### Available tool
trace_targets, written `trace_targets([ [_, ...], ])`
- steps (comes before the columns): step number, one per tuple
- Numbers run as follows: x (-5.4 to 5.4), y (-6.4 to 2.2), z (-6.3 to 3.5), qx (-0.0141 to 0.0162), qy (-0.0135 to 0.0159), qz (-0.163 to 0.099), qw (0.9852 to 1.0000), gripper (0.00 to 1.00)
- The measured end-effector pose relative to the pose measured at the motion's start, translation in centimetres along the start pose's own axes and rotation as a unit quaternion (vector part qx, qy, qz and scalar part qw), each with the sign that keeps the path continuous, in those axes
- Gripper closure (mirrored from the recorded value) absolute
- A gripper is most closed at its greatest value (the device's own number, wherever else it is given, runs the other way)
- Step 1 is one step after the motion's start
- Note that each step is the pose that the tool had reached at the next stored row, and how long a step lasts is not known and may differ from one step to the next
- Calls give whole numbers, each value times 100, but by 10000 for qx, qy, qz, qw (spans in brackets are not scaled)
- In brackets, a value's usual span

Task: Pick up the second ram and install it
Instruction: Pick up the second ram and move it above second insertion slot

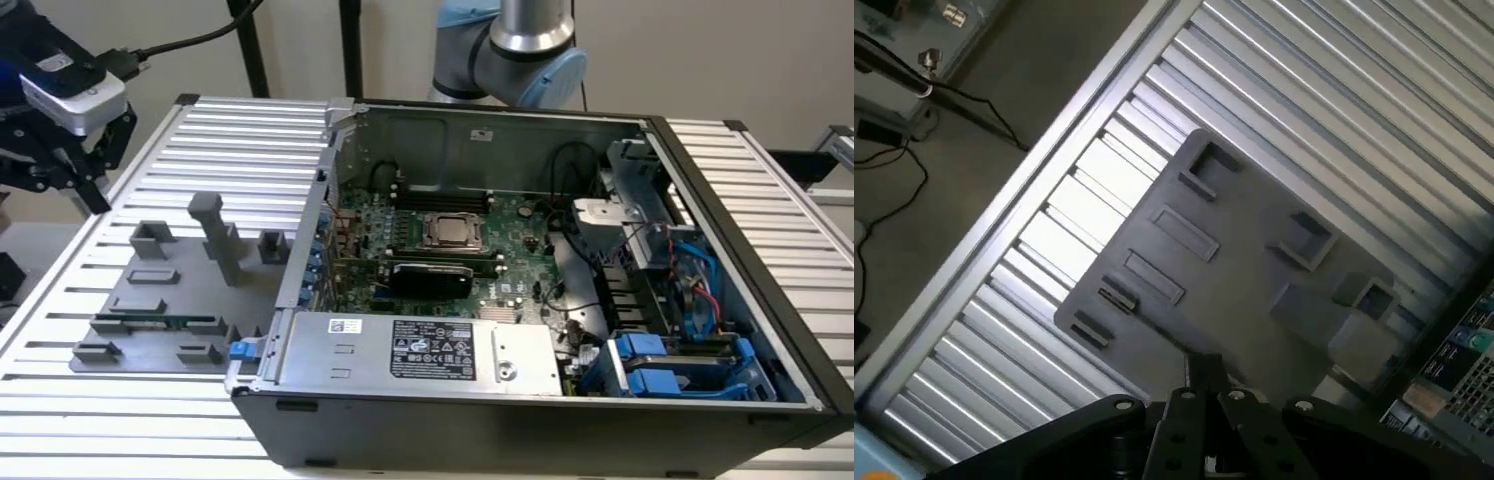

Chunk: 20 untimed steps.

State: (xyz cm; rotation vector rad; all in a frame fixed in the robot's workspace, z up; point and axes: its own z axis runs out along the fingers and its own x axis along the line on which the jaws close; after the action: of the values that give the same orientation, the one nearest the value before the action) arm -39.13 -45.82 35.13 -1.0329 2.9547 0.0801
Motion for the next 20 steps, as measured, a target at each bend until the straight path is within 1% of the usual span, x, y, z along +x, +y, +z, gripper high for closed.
trace_targets([
  [3,0,-1,13,-7,11,-269,9996,100],
  [5,1,-1,21,-12,19,-449,9990,100],
  [8,1,-2,34,-19,32,-725,9974,100],
  [10,1,-2,42,-23,39,-905,9959,100],
  [13,2,-3,56,-30,51,-1173,9931,100],
  [15,2,-3,67,-34,57,-1351,9908,100],
  [17,2,-4,78,-36,65,-1531,9882,100],
  [19,2,-4,88,-38,73,-1709,9853,100],
  [20,2,-5,95,-38,75,-1806,9835,100],
])
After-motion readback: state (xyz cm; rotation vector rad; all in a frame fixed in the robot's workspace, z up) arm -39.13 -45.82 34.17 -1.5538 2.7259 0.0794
